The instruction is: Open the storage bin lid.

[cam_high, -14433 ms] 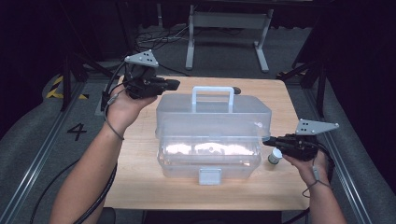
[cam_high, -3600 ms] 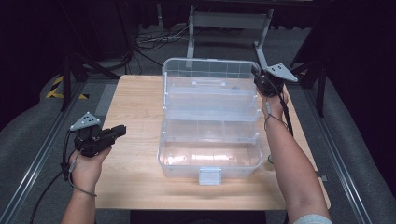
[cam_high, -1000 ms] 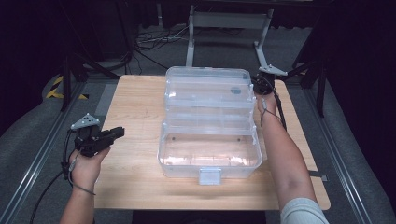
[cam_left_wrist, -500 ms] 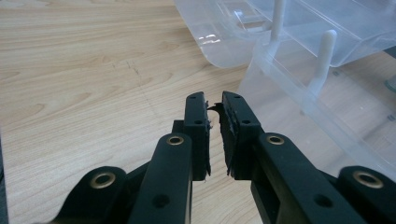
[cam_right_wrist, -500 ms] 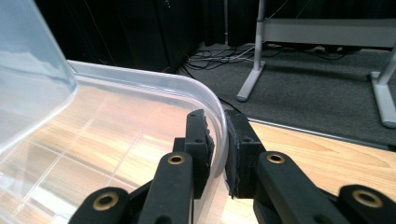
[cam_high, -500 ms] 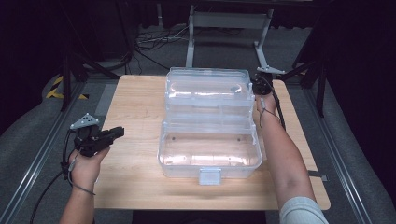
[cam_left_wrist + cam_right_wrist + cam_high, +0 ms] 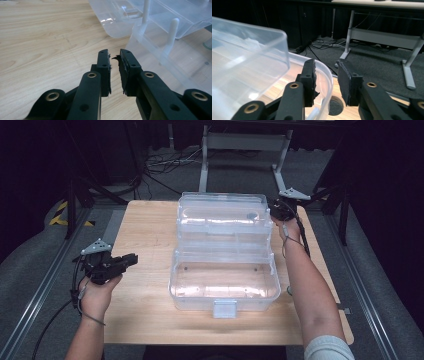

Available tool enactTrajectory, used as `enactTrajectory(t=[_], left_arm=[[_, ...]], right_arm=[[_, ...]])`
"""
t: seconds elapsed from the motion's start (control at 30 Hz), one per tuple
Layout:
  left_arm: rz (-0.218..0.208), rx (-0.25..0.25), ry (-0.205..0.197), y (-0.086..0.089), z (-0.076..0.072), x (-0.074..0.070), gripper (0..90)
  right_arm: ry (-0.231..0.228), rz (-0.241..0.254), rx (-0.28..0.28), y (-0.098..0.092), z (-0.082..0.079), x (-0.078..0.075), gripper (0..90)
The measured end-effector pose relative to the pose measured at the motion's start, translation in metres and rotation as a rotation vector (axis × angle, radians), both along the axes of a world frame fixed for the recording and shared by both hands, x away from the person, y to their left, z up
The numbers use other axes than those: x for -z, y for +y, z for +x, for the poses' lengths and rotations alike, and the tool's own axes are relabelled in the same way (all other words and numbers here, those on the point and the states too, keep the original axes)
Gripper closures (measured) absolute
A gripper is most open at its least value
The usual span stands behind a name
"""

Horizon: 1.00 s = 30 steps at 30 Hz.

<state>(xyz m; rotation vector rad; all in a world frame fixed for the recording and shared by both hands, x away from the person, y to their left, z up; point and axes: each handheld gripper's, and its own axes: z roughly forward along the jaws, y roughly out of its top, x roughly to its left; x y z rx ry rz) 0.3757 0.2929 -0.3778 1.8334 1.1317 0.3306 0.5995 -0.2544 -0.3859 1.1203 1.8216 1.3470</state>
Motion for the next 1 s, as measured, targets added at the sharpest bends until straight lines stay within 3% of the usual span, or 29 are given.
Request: enactTrajectory(t=[0.13,0.3,0.6,0.77,1.0], left_arm=[[0.003,0.023,-0.01,-0.006,0.007,-0.003,77.6],[0.004,0.055,-0.03,-0.014,0.018,-0.007,76.9],[-0.002,0.079,-0.036,-0.02,0.028,-0.009,76.5],[0.0,0.085,-0.035,-0.022,0.03,-0.009,76.4],[0.002,0.085,-0.038,-0.022,0.029,-0.009,76.2]], right_arm=[[-0.006,0.004,-0.008,-0.009,-0.011,-0.011,62.0],[-0.048,0.014,-0.039,-0.024,-0.035,-0.03,56.4],[-0.107,0.071,-0.14,-0.041,-0.077,-0.054,49.0],[-0.093,0.062,-0.194,-0.046,-0.1,-0.065,47.4],[-0.08,0.107,-0.265,-0.054,-0.125,-0.073,43.9]])
